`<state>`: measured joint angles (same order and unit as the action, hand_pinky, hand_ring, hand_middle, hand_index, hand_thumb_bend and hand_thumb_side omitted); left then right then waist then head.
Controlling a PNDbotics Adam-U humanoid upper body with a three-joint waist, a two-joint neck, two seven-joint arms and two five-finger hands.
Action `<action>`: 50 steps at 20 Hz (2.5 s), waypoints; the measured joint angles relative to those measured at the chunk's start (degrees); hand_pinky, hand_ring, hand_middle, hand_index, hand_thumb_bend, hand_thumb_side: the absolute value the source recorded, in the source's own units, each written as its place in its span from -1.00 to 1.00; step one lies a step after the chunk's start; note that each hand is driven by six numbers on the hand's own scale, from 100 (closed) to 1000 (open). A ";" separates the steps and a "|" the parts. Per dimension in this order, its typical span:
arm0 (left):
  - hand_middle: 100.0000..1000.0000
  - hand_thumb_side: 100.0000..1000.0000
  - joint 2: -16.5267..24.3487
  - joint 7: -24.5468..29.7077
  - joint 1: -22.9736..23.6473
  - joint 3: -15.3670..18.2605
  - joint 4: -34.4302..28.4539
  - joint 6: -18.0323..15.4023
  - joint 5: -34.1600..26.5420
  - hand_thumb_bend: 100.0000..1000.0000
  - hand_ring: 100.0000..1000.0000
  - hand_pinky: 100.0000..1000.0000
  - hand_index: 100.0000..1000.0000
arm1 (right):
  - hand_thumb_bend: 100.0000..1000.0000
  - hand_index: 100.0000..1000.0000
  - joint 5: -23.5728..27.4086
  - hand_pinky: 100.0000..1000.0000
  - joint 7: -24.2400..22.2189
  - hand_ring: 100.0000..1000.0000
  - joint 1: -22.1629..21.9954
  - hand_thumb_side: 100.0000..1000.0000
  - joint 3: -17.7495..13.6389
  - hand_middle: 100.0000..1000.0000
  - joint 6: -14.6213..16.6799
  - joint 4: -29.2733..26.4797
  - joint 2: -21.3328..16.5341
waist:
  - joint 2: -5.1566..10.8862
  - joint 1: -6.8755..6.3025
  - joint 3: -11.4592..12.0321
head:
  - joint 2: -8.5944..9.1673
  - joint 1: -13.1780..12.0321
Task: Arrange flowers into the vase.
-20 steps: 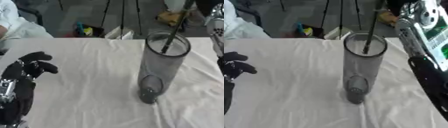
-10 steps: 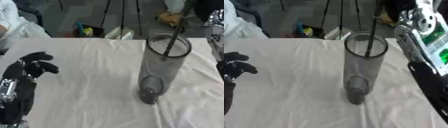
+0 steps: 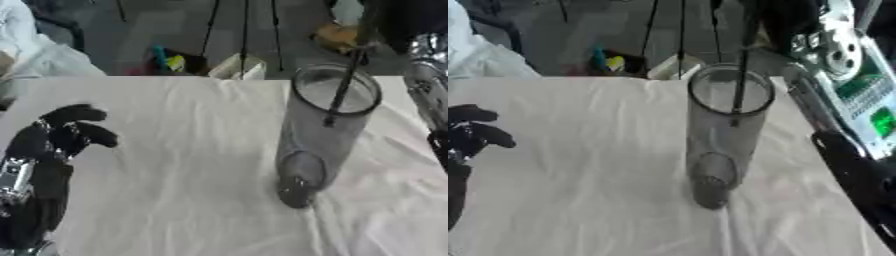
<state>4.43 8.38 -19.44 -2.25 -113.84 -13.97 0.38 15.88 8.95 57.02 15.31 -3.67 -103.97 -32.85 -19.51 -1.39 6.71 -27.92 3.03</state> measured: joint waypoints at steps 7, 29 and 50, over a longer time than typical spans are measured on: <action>0.25 1.00 0.00 0.00 -0.01 0.00 0.00 0.01 0.00 -0.97 0.10 0.08 0.53 | -1.00 -0.58 -1.32 -0.51 -0.15 -0.73 -0.60 0.35 0.46 -1.00 -0.08 -0.20 0.00 | 0.00 0.00 -0.05 | 0.01 -0.07; 0.26 1.00 0.00 0.22 -0.32 0.00 0.00 0.27 -0.02 -0.97 0.10 0.08 0.53 | -1.00 -0.47 -10.35 -0.31 -4.00 -0.50 -4.04 0.44 2.05 -0.79 -0.68 -5.58 -2.29 | -0.15 0.47 -0.01 | 0.16 -0.75; 0.26 1.00 0.00 0.39 -0.32 -0.01 0.00 0.42 -0.03 -0.97 0.10 0.08 0.52 | -1.00 -0.34 -24.40 -0.12 -19.07 -0.23 -5.23 0.53 2.77 -0.48 1.02 -9.53 -4.87 | -0.15 0.63 -0.34 | 0.29 -0.96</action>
<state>4.42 8.77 -19.77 -2.26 -113.84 -13.56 0.35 -8.52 -10.12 51.79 18.08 -2.65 -113.50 -37.72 -19.66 -0.76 6.37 -27.63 2.08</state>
